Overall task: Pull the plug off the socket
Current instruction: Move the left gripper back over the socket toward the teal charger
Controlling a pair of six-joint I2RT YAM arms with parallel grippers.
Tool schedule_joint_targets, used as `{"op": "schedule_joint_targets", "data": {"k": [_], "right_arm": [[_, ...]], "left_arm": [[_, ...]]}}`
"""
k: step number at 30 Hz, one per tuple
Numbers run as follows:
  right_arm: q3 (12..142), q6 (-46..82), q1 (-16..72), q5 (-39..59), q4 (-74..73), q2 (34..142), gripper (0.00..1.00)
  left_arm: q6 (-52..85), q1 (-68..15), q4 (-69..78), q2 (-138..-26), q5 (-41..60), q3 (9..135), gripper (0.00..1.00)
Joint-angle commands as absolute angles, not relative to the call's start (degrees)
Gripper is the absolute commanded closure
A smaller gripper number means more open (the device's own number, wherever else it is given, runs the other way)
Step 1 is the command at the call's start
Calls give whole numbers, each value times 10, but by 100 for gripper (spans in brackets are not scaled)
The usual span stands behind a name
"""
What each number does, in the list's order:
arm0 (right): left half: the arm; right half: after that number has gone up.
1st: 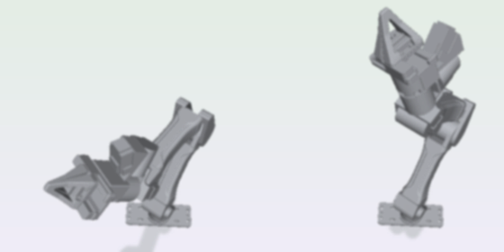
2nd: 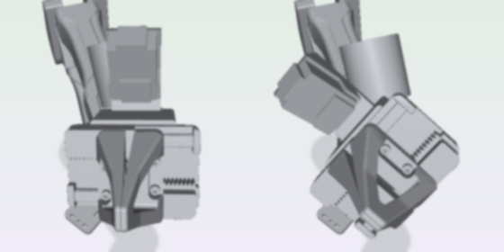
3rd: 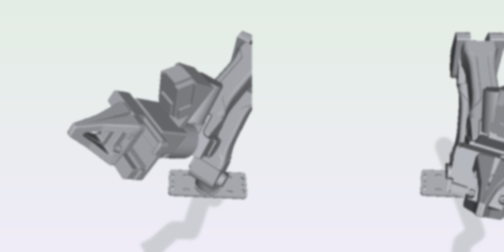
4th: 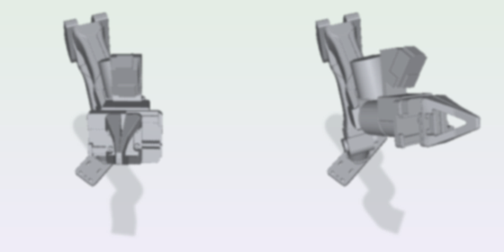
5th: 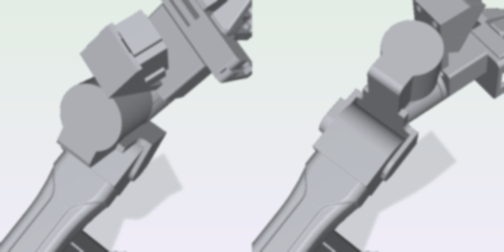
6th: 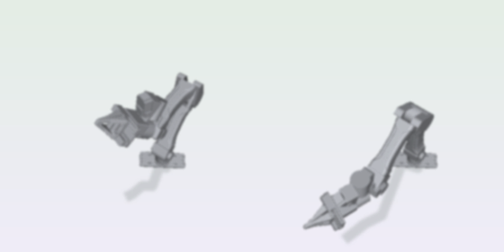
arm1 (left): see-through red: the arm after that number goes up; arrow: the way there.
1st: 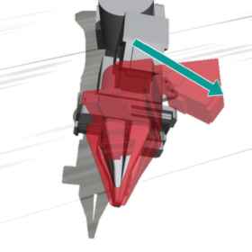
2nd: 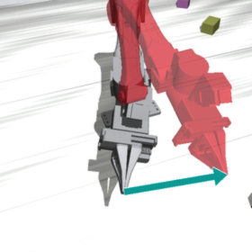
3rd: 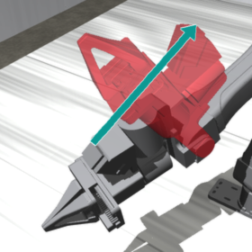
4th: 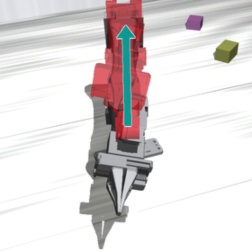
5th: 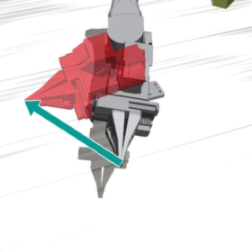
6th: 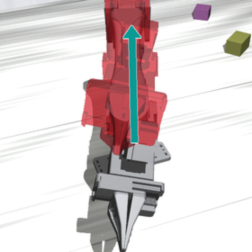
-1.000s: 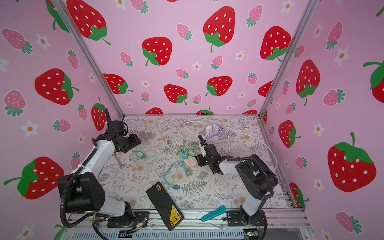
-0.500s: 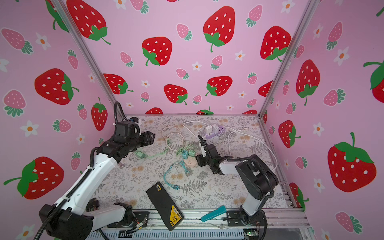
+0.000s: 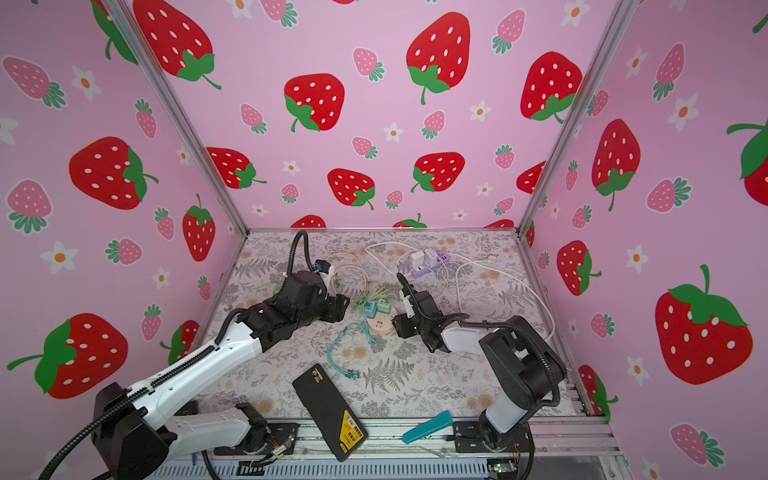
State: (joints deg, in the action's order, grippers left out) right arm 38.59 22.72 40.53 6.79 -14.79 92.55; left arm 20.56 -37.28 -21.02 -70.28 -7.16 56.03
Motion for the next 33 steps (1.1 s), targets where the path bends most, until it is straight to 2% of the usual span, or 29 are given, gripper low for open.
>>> {"op": "schedule_joint_targets", "data": {"k": [1, 20, 25, 33], "right_arm": [[377, 236, 410, 96, -86, 914, 42], [402, 217, 410, 94, -117, 900, 39], [407, 205, 410, 72, -116, 877, 35], [431, 199, 410, 53, -122, 913, 35]], "left_arm": [[202, -387, -178, -719, -93, 554, 32], [205, -424, -113, -837, -78, 562, 33], [206, -424, -102, -859, -80, 568, 33], [214, -426, -86, -910, -77, 584, 34]]}}
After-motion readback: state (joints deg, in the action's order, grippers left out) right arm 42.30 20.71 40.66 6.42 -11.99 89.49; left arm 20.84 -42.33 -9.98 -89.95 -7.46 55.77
